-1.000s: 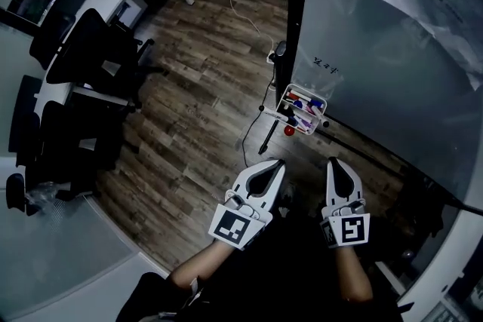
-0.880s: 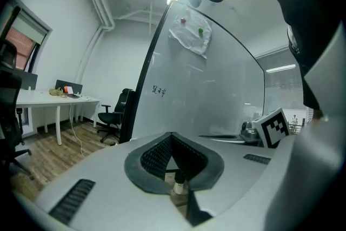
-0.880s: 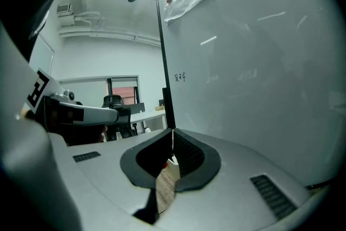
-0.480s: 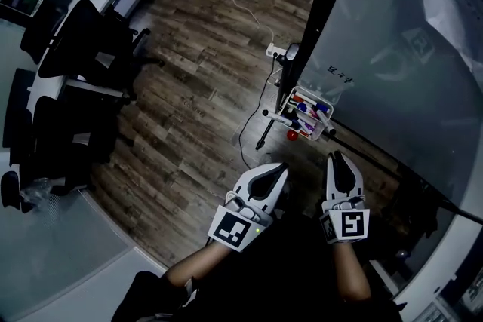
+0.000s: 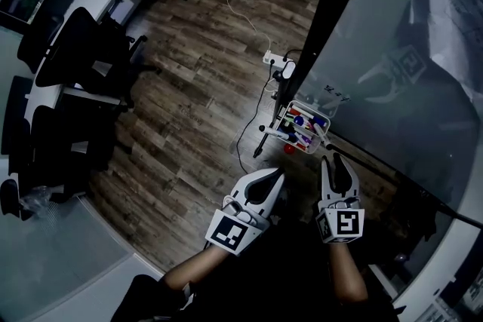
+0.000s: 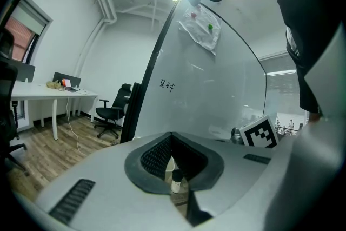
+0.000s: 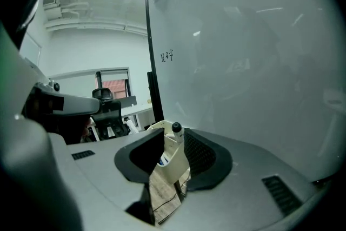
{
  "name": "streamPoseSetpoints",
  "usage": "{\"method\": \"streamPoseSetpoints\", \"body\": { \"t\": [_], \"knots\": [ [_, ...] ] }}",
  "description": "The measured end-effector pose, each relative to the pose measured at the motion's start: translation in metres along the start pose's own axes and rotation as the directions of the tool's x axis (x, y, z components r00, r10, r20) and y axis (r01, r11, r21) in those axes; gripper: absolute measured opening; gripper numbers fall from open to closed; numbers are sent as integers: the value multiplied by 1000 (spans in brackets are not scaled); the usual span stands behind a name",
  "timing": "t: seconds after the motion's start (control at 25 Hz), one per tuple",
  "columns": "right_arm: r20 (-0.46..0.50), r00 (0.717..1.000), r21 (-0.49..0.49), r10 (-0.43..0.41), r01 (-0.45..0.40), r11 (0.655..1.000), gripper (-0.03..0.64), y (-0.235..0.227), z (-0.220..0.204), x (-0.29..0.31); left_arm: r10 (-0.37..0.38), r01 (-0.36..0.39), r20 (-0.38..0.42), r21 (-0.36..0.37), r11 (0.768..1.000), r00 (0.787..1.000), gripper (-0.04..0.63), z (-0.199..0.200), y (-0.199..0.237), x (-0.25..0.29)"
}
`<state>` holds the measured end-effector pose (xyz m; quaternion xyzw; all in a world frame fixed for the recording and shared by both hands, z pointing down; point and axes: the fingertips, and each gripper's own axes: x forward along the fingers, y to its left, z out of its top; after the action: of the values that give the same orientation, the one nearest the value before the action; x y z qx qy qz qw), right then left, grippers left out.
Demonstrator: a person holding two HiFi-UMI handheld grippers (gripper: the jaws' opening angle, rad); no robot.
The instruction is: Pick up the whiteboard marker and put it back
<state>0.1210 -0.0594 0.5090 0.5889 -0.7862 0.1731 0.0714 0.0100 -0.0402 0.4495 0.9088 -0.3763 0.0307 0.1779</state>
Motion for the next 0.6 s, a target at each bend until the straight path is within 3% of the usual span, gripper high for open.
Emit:
{"method": "streamPoseSetpoints", "body": {
  "t": [0.6],
  "knots": [
    [-16, 999, -19, 33, -34, 999, 109, -4, -6, 27, 26, -27, -8, -16, 1000, 1000, 8, -4, 10, 10]
  ]
}}
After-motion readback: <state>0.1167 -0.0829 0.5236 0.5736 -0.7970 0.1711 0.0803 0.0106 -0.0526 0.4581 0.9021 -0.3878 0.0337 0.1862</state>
